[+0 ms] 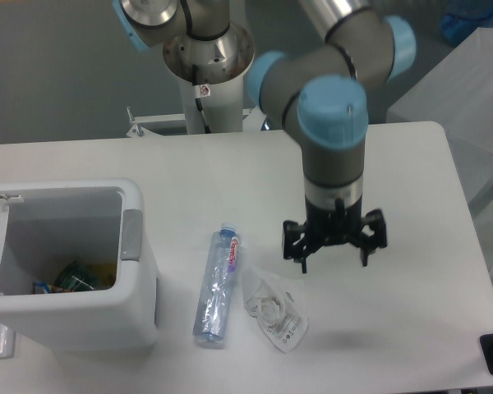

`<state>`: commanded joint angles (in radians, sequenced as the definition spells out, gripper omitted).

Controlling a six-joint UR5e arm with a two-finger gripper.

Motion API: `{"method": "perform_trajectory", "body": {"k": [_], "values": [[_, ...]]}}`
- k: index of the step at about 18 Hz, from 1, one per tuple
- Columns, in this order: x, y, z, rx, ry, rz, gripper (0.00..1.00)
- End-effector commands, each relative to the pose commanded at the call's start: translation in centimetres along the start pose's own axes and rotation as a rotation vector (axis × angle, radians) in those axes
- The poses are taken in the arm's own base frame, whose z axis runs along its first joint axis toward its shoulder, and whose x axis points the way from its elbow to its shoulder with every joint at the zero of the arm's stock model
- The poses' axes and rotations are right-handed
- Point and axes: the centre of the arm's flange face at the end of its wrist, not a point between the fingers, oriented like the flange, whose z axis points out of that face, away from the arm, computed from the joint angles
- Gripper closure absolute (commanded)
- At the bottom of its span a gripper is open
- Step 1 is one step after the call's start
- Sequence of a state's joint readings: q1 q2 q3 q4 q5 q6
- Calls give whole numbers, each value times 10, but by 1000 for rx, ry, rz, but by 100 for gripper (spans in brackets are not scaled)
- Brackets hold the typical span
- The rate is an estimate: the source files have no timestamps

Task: Place the trash in the trash can
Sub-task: 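Lower the open gripper down onto the crumpled clear plastic wrapper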

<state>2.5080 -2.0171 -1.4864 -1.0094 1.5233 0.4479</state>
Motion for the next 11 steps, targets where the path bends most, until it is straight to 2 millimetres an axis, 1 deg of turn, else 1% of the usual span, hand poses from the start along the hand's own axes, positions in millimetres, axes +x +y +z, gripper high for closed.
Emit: {"method": "perform_trajectory", "body": {"k": [3, 5, 7, 8, 10, 11], "values": [[5, -1, 40, -44, 44, -20, 0], [6, 0, 58, -70, 51, -90, 0], [14, -2, 65, -78, 59, -90, 0], [16, -2, 69, -82, 65, -89, 0], [18, -1, 82, -101, 73, -99, 0], [19, -1, 84, -103, 74, -112, 0]]}}
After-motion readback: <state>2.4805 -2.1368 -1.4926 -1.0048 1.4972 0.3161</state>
